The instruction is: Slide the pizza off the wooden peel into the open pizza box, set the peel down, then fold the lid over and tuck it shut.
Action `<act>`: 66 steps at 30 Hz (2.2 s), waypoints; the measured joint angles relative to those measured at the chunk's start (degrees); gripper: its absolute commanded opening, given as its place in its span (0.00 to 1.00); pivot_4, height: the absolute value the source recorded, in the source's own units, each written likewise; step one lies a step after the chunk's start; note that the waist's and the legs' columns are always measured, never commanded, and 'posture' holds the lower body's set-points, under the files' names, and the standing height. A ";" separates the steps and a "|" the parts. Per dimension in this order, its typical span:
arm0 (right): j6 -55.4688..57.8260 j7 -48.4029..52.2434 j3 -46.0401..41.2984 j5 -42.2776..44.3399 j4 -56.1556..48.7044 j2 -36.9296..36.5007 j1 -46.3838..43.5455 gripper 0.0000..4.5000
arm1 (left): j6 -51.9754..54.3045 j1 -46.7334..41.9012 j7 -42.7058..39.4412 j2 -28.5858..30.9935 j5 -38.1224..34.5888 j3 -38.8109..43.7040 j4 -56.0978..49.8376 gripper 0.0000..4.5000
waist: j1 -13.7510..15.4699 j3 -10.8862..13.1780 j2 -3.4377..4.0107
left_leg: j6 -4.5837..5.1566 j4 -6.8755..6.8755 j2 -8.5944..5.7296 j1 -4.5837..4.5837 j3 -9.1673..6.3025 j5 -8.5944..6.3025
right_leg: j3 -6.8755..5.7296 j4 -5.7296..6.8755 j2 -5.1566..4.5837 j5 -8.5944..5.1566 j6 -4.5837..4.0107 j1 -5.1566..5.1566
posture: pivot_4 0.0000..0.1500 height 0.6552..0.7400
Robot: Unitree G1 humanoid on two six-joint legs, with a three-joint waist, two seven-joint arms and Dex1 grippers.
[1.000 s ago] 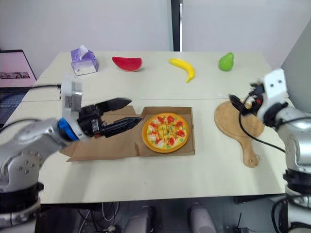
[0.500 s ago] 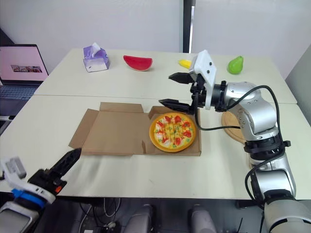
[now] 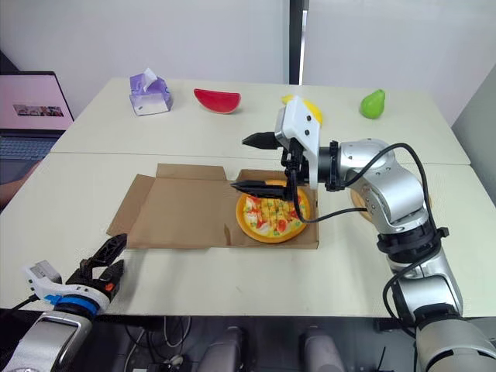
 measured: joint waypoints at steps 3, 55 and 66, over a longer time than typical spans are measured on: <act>0.84 -0.45 -0.11 0.01 -0.92 -0.70 0.09 0.99 | 0.07 -1.27 -0.19 0.37 0.84 -1.15 0.55 1.00 | 0.00 0.00 0.00 | 0.00 -0.01 0.01 0.01 0.00 0.00 | 0.00 0.00 0.01 0.00 0.00 0.00 | 1.00 1.00; -51.34 -0.76 2.66 -31.37 74.15 -0.42 -11.20 0.00 | 6.06 -25.15 -12.56 17.19 12.75 -7.40 6.66 0.00 | -0.21 0.05 -0.04 | -0.03 -0.22 0.02 -0.01 0.06 0.01 | -0.04 -0.40 0.02 0.04 0.04 0.07 | 1.00 1.00; -38.45 11.40 -0.06 -23.88 43.94 -4.02 6.42 0.00 | 6.73 -47.55 -29.91 21.11 31.80 -19.51 25.40 0.00 | 0.13 0.05 -0.05 | -0.03 -0.20 -0.02 -0.05 0.03 0.02 | -0.10 -0.38 0.04 0.04 0.06 0.03 | 1.00 1.00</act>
